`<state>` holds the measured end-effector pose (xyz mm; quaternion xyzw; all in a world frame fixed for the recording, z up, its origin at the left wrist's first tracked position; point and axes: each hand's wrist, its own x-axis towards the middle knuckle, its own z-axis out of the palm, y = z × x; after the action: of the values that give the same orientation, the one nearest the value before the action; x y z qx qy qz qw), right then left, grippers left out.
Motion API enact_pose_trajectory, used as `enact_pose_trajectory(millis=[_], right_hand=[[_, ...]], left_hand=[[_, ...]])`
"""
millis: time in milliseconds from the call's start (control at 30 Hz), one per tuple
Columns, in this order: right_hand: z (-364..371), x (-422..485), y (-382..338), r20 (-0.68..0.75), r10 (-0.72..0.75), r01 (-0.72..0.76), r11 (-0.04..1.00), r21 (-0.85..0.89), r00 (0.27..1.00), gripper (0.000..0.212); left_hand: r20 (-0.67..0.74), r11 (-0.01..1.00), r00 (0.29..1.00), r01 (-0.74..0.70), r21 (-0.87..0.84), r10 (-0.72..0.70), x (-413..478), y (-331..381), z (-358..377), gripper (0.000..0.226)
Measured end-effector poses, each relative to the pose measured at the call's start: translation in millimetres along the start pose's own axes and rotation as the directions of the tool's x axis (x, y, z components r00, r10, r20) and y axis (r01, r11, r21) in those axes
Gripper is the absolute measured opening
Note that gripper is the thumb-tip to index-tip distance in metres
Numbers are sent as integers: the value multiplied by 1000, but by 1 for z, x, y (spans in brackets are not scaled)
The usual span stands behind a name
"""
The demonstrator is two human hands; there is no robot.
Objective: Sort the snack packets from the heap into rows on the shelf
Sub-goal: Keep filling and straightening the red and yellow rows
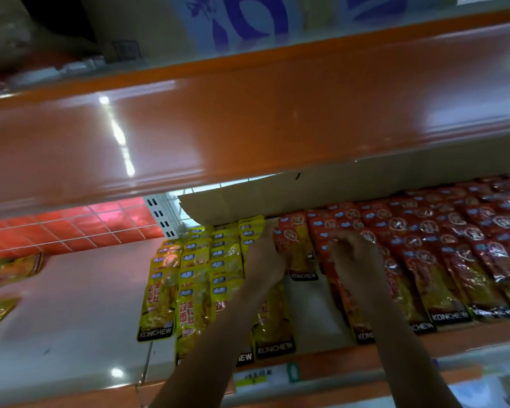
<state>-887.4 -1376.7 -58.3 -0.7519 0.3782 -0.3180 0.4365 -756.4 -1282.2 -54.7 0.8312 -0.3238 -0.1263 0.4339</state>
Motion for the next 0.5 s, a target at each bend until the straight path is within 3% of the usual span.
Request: enact_pose_trajectory(millis=[200, 500], right_hand=[[0, 2, 8, 73, -127, 141, 959, -247, 989, 29], [-3, 6, 11, 89, -165, 183, 952, -245, 982, 26]], left_hand=[[10, 939, 996, -87, 333, 89, 13, 4, 15, 29], [76, 794, 991, -131, 594, 106, 20, 9, 27, 31]])
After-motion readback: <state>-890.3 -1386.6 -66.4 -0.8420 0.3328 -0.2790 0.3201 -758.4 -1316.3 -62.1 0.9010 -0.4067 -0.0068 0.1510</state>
